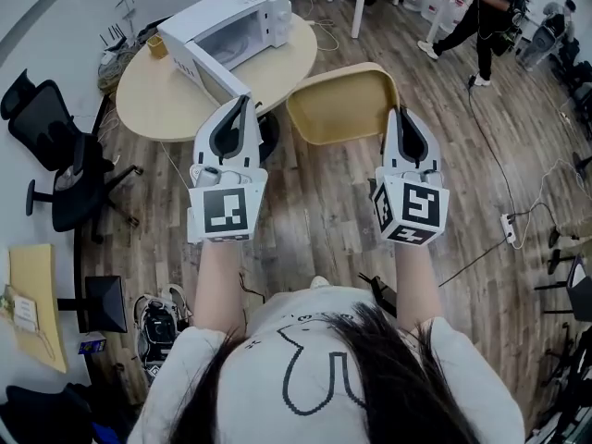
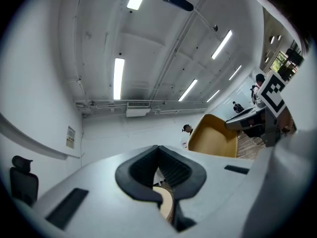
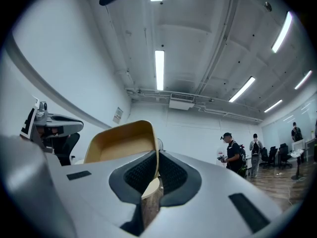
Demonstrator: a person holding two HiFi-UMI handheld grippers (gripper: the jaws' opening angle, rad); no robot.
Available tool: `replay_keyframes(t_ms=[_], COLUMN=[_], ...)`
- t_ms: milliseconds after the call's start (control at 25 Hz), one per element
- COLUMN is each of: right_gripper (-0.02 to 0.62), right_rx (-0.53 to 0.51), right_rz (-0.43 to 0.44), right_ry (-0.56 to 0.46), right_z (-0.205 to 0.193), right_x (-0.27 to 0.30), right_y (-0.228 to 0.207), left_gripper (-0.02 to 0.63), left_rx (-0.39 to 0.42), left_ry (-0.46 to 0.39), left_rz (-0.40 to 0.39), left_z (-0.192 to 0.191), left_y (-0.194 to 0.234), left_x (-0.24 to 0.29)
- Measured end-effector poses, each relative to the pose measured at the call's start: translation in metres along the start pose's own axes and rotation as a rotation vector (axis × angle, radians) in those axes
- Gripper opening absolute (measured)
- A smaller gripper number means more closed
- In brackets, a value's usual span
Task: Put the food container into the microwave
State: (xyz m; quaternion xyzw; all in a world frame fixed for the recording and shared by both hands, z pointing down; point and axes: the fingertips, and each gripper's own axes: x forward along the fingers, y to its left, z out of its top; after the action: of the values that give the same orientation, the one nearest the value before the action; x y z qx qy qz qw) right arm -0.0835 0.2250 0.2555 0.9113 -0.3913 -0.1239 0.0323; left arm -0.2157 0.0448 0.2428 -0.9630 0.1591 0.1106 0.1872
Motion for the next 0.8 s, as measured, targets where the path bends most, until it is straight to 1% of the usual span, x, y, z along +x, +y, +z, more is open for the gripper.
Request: replay_keyframes(t_ms=[160, 440, 560, 800], right_gripper=[0.038, 0.038, 0.038, 0.038], right_rx=[-0.012, 0.03, 0.046, 0.061], right_rz=[0.008, 0.014, 0.019, 0.034], right_ry=[0.016, 0.038, 0.044, 0.049], right_z=[-0.015, -0.038, -0.048, -0.071], right_x=[0.018, 0.047, 0.062, 0.109], right_y=[-0.027, -0.057, -0.06, -0.076], left_gripper=[0.009, 0.009, 0.009, 0.009], left_rx=[-0.003, -0.001, 0.004, -0.02], left_ry=[0.008, 0.062, 0.029, 0.033], left_rz=[0.011, -0.013, -0.016, -0.004], left_z=[-0.007, -0.024, -0.026, -0.049], left_y=[-0.018, -0.041, -0.043, -0.051], left_x=[0.028, 0.066, 0.086, 0.136])
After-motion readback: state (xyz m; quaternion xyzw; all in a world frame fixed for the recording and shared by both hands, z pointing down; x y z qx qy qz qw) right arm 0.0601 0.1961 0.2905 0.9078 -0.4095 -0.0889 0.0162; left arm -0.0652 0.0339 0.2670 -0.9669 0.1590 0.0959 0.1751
